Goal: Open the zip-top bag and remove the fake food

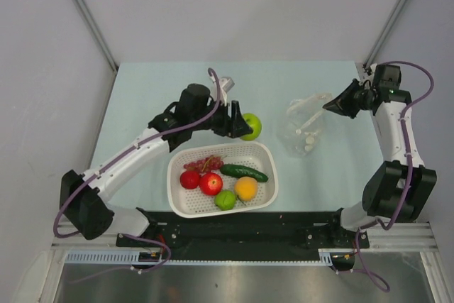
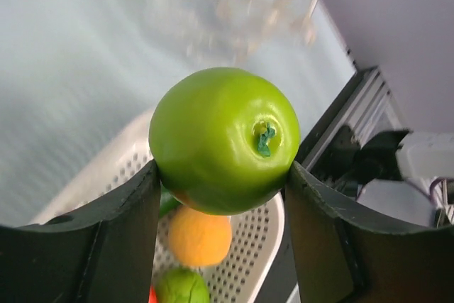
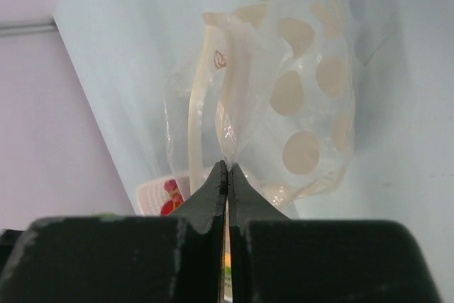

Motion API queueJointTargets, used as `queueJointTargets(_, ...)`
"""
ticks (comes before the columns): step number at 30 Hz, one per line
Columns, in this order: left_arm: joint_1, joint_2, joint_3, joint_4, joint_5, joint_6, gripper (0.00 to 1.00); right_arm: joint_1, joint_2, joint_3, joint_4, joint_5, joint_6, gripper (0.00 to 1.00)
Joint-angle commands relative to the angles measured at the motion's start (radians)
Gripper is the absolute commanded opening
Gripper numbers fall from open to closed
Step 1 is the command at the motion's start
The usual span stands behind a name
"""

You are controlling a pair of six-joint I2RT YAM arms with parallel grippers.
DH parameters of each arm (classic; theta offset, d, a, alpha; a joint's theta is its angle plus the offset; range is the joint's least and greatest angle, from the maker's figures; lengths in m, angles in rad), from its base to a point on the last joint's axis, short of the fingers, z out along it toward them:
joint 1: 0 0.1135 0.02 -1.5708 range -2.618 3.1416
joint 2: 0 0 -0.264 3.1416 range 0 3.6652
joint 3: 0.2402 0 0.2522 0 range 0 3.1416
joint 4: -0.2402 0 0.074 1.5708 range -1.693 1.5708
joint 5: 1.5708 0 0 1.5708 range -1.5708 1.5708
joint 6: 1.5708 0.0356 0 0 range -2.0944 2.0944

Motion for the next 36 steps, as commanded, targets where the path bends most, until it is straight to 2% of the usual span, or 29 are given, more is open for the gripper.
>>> queueJointTargets(1,0.011,-0.085,-0.148,-0.062,0.023,-0.019,0.0,-0.027,0.07,0.123,0.099,-0.007,0.067,0.0)
queueJointTargets(7,0.021,-0.132,-0.274,-0.168,-0.063,0.033,0.0,-0.028,0.246,0.352,0.165,0.07,0.11,0.01)
queueJointTargets(10,0.021,-0.12,-0.286,-0.211,-0.068,0.081,0.08,-0.025,0.358,0.462,0.202,0.104,0.136,0.06)
queueJointTargets(11,0.021,-0.117,-0.294,-0.216,-0.063,0.096,0.21,-0.022,0.398,0.499,0.192,0.107,0.139,0.13)
queueJointTargets(13,0.021,-0.122,-0.3,-0.246,-0.121,0.104,0.32,-0.008,0.506,0.632,0.139,0.107,0.135,0.24)
queueJointTargets(14,0.021,-0.128,-0.305,-0.254,-0.141,0.115,0.48,-0.002,0.539,0.68,0.12,0.102,0.132,0.35)
queueJointTargets(16,0.021,-0.16,-0.306,-0.265,-0.189,0.128,0.59,0.018,0.616,0.802,0.067,0.084,0.124,0.45)
queueJointTargets(17,0.021,-0.175,-0.305,-0.267,-0.203,0.142,0.71,0.024,0.628,0.833,0.051,0.084,0.119,0.55)
queueJointTargets(19,0.021,-0.207,-0.305,-0.257,-0.21,0.158,0.84,0.035,0.641,0.883,0.028,0.099,0.101,0.68)
queueJointTargets(20,0.021,-0.229,-0.294,-0.262,-0.219,0.168,0.87,0.039,0.635,0.884,0.022,0.104,0.096,0.74)
queueJointTargets(25,0.021,-0.261,-0.271,-0.26,-0.134,0.193,0.96,0.071,0.537,0.823,-0.053,0.191,-0.011,0.81)
queueJointTargets(27,0.021,-0.27,-0.274,-0.266,-0.12,0.184,0.98,0.093,0.46,0.754,-0.088,0.248,-0.045,0.88)
queueJointTargets(28,0.021,-0.277,-0.273,-0.268,-0.121,0.179,0.98,0.102,0.429,0.715,-0.091,0.262,-0.072,0.97)
queueJointTargets(32,0.021,-0.324,-0.267,-0.244,-0.132,0.156,0.98,0.202,0.236,0.475,-0.091,0.335,-0.144,1.0)
queueJointTargets(36,0.021,-0.37,-0.253,-0.192,-0.106,0.104,0.98,0.303,0.026,0.122,-0.072,0.336,-0.115,1.0)
